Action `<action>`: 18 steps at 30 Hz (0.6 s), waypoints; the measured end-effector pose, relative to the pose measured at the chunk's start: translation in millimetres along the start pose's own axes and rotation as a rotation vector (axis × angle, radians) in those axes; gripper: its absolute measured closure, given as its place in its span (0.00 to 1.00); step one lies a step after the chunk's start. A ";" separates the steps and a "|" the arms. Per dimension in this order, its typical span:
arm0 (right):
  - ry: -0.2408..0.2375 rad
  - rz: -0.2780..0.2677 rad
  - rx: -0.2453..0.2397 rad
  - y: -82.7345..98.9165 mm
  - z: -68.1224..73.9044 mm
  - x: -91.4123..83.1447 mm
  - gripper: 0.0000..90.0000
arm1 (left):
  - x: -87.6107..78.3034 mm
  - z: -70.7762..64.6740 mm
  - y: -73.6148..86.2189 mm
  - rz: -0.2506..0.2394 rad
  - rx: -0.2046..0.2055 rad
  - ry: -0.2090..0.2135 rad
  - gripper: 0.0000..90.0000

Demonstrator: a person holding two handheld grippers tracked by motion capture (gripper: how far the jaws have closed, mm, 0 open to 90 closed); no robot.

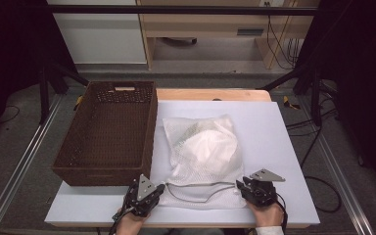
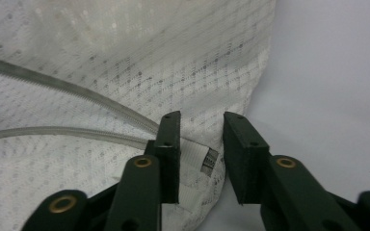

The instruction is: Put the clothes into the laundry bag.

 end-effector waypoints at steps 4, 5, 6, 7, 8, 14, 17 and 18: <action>0.011 0.014 -0.010 1.9 -3.4 -6.0 0.98 | -1.3 4.8 1.9 0.003 -0.018 -0.016 0.98; 0.017 0.018 -0.011 3.0 -5.8 -8.1 0.98 | -2.0 5.7 2.9 0.005 -0.018 -0.020 0.98; 0.008 0.026 0.004 4.4 -7.4 -10.8 0.98 | -2.6 6.5 3.8 0.004 -0.018 -0.023 0.98; -0.002 0.024 0.012 5.8 -9.3 -13.4 0.98 | -2.8 7.7 4.6 0.009 -0.017 -0.027 0.98; -0.011 0.021 0.014 7.7 -10.0 -15.3 0.98 | -2.8 8.8 5.2 0.007 -0.019 -0.027 0.98; -0.006 -0.055 -0.022 4.1 -9.9 -15.9 0.74 | -9.3 6.8 0.8 -0.036 -0.001 -0.006 0.83; 0.011 -0.127 -0.001 -3.7 -14.4 -19.4 0.56 | -16.3 6.5 -4.3 -0.065 0.008 0.010 0.69; 0.019 -0.154 0.004 -6.3 -16.6 -19.9 0.51 | -18.2 6.9 -5.6 -0.071 0.013 0.002 0.65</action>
Point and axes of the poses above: each handheld gripper's, and its own axes: x roughly forward along the jaws, y roughly out of its underside, z roughly to its left, the point moved 4 cm from there along x, roughly forward along the jaws, and after that the axes turned 6 degrees about y, right-handed, at the moved point
